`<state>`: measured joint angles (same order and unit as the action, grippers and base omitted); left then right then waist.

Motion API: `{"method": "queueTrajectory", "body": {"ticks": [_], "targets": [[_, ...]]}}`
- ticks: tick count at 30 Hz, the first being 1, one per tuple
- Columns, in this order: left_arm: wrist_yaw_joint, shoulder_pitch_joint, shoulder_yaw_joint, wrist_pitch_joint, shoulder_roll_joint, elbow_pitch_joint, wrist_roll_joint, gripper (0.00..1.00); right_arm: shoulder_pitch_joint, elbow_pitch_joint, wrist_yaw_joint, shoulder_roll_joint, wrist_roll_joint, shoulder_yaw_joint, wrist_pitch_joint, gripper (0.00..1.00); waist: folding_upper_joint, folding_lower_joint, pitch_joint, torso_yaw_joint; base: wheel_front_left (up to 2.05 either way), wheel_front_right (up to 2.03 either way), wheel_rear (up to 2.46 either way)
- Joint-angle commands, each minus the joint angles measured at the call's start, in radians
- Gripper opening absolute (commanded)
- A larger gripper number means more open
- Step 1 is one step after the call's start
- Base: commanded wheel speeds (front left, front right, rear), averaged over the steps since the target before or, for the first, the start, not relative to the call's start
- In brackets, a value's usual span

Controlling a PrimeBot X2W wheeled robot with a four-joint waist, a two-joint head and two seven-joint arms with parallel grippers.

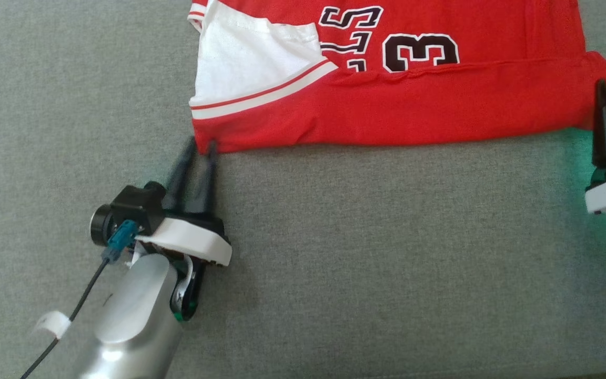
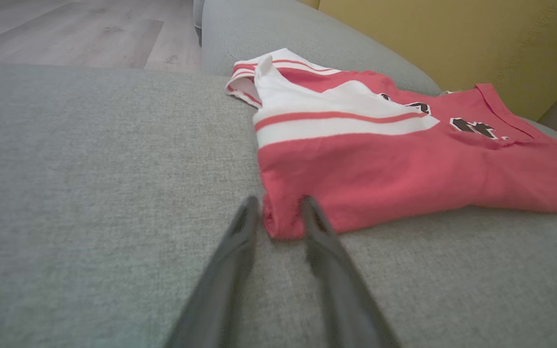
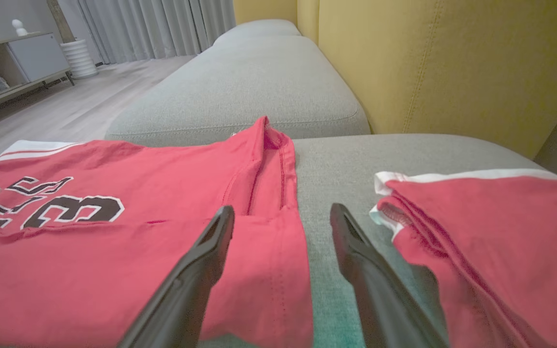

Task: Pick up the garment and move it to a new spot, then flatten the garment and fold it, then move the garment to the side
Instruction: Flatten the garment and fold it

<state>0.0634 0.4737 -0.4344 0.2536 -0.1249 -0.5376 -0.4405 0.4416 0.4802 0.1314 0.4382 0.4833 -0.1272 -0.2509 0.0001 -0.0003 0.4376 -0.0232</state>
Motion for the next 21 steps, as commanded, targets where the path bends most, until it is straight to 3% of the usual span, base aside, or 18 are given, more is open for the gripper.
{"method": "queueTrajectory", "body": {"ticks": [1,12,14,15,21], "targets": [[0.013,0.015,0.017,-0.002,-0.012,-0.038,-0.004,0.0,-0.017,-0.01,-0.001,0.013,0.007,-0.019,-0.011,1.0,-0.0001,0.0003,-0.002,0.001,0.0,0.0,0.0],[0.038,-0.017,0.02,0.007,-0.028,-0.025,0.005,0.0,0.0,0.176,-0.001,0.031,0.076,-0.088,-0.004,1.0,-0.0001,0.0003,-0.036,0.025,0.0,0.0,0.0],[0.039,-0.03,0.022,0.008,-0.031,-0.008,0.01,0.0,0.003,0.205,-0.001,0.032,0.101,-0.109,0.016,0.26,-0.0001,0.0003,-0.041,0.034,0.0,0.0,0.0],[0.04,-0.036,0.023,0.008,-0.032,0.0,0.012,0.0,0.002,0.212,-0.001,0.034,0.117,-0.124,0.026,0.0,-0.0001,0.0003,-0.045,0.038,0.0,0.0,0.0],[0.036,-0.113,0.029,0.008,-0.035,0.048,0.017,0.0,-0.025,0.209,-0.001,0.078,0.184,-0.186,0.026,0.0,-0.0001,0.0003,-0.087,0.046,0.0,0.0,0.0]]}}
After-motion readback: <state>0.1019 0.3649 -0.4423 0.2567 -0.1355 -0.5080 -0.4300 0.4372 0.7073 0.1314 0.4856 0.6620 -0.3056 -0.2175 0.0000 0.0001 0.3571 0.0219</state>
